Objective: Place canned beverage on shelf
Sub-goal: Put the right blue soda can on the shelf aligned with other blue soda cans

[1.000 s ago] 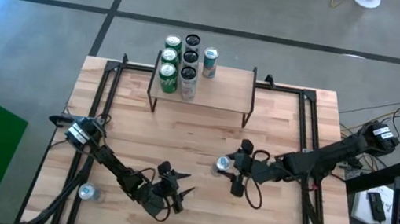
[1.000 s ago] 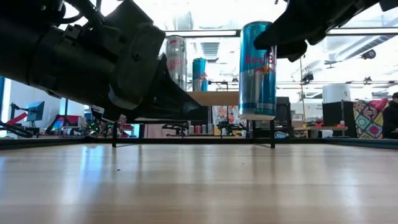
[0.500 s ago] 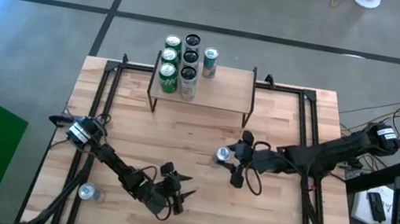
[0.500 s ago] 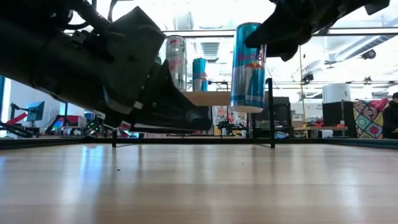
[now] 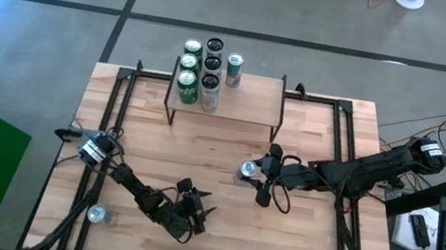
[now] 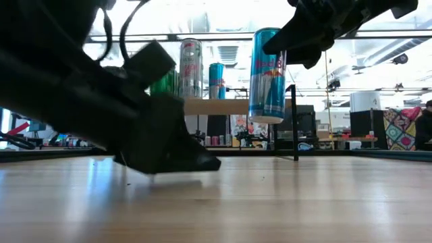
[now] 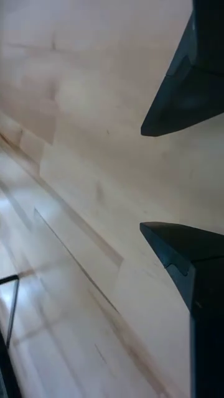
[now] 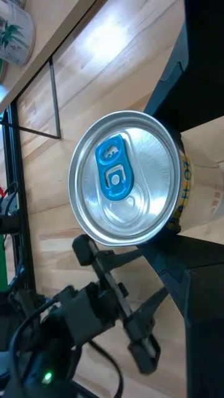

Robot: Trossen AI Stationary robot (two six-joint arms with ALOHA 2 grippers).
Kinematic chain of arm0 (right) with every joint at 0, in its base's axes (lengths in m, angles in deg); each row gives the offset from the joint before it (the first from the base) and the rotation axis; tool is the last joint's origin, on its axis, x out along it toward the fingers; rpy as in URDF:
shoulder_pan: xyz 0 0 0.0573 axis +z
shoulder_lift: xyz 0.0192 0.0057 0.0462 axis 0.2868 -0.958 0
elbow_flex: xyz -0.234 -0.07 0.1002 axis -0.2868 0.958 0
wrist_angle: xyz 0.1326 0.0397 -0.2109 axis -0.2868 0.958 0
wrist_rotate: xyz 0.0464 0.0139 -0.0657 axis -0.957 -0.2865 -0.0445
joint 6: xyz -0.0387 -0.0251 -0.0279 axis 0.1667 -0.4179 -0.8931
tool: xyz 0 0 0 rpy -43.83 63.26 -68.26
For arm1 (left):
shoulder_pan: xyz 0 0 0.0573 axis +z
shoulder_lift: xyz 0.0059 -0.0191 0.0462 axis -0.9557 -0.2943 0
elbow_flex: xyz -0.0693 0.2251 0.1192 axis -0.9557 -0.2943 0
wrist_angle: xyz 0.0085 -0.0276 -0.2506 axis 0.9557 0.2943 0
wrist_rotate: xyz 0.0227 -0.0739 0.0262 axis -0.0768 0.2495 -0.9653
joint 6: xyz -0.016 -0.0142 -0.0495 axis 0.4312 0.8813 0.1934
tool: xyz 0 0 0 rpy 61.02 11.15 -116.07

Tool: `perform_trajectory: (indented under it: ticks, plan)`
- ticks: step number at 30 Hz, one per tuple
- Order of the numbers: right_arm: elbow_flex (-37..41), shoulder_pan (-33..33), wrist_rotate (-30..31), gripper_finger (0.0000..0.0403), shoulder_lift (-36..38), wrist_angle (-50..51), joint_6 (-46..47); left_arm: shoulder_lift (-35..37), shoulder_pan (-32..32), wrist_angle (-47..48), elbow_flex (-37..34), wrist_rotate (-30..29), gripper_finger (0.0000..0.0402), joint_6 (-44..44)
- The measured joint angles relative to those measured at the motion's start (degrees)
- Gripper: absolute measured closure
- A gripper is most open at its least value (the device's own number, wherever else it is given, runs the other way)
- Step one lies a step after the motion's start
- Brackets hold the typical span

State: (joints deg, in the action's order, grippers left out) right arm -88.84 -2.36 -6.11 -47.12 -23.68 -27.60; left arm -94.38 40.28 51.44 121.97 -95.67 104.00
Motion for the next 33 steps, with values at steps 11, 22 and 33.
perform_trajectory:
  ticks: [11, 22, 33]
  plan:
    - [0.00, 0.00, 0.00, 0.0174, 0.00, -0.25, 0.07, -2.66, 1.10, -3.41, 2.34, 2.60, 0.0177, 0.80]
    - [-2.89, -3.90, -5.86, 0.0174, 0.00, -1.54, -3.55, -2.48, 2.79, -10.88, -0.42, 2.35, 0.0177, -4.61]
    - [-23.46, -17.49, -9.87, 0.0174, -0.07, 17.14, -15.44, -1.31, 7.81, -12.99, -3.49, 8.35, 0.0177, -6.54]
